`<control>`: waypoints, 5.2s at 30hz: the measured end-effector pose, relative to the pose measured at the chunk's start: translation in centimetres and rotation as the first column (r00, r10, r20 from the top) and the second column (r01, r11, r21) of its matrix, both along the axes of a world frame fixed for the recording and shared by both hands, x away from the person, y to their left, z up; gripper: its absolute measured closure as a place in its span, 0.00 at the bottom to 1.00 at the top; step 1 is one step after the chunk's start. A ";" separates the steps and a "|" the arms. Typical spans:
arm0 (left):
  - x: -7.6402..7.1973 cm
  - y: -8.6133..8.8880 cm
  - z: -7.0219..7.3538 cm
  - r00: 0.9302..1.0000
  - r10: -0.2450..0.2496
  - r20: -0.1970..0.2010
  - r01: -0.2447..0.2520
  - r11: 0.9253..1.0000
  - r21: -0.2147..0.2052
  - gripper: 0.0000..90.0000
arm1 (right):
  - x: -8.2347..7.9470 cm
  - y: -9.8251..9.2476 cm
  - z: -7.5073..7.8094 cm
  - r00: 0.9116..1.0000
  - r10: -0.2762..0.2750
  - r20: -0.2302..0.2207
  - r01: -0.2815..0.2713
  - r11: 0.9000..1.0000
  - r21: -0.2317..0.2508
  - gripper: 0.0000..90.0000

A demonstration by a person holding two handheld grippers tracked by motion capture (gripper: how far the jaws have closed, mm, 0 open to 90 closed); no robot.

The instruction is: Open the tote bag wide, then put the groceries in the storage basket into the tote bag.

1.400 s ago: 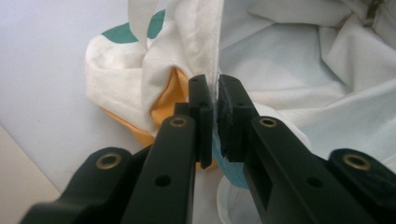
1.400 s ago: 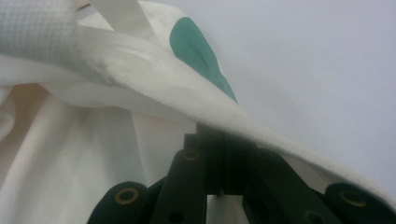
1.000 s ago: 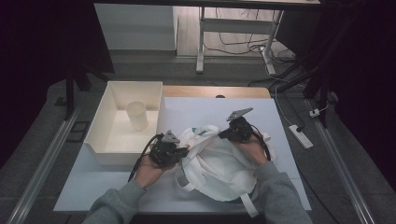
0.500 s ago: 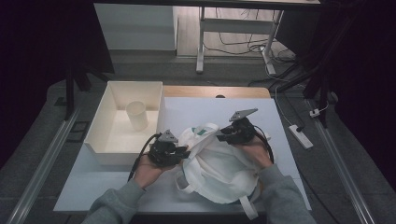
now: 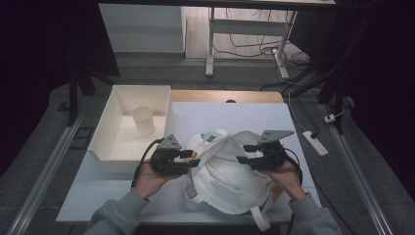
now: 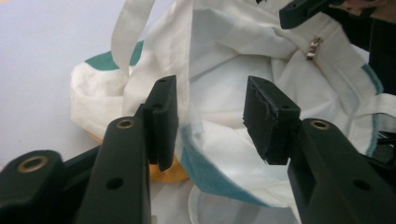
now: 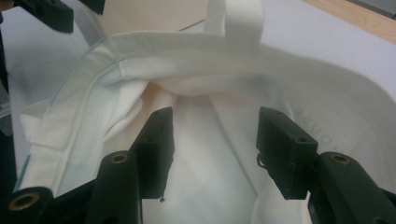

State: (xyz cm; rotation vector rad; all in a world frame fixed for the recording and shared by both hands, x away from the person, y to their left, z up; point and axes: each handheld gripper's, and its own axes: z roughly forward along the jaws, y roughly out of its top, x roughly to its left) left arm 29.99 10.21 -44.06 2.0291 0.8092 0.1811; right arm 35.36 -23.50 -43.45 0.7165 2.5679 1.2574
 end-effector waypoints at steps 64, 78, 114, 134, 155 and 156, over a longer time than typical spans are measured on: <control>3.2 9.9 4.9 0.954 0.282 0.098 -0.283 0.959 0.003 0.32 | -2.6 -7.1 -0.3 0.979 -0.170 0.115 0.161 0.983 0.082 0.51; 5.3 11.6 4.5 0.919 0.383 0.093 -0.387 0.921 0.036 0.30 | -2.5 -6.6 -0.8 0.982 -0.157 0.101 0.151 0.986 0.064 0.50; 12.8 13.1 -0.2 0.861 0.508 0.012 -0.495 0.833 0.248 0.02 | -2.4 -5.9 -1.8 0.987 -0.138 0.079 0.136 0.990 0.034 0.50; 15.1 13.4 -2.8 0.856 0.517 -0.023 -0.492 0.827 0.274 0.04 | -2.3 -5.7 -2.1 0.989 -0.132 0.071 0.131 0.991 0.019 0.50; 15.5 14.0 -3.4 0.873 0.486 -0.043 -0.466 0.856 0.225 0.22 | -2.3 -5.6 -2.2 0.988 -0.132 0.074 0.131 0.991 0.012 0.50; 15.4 14.1 -3.3 0.873 0.486 -0.041 -0.465 0.855 0.227 0.22 | -2.3 -5.6 -2.2 0.989 -0.131 0.074 0.131 0.991 0.014 0.50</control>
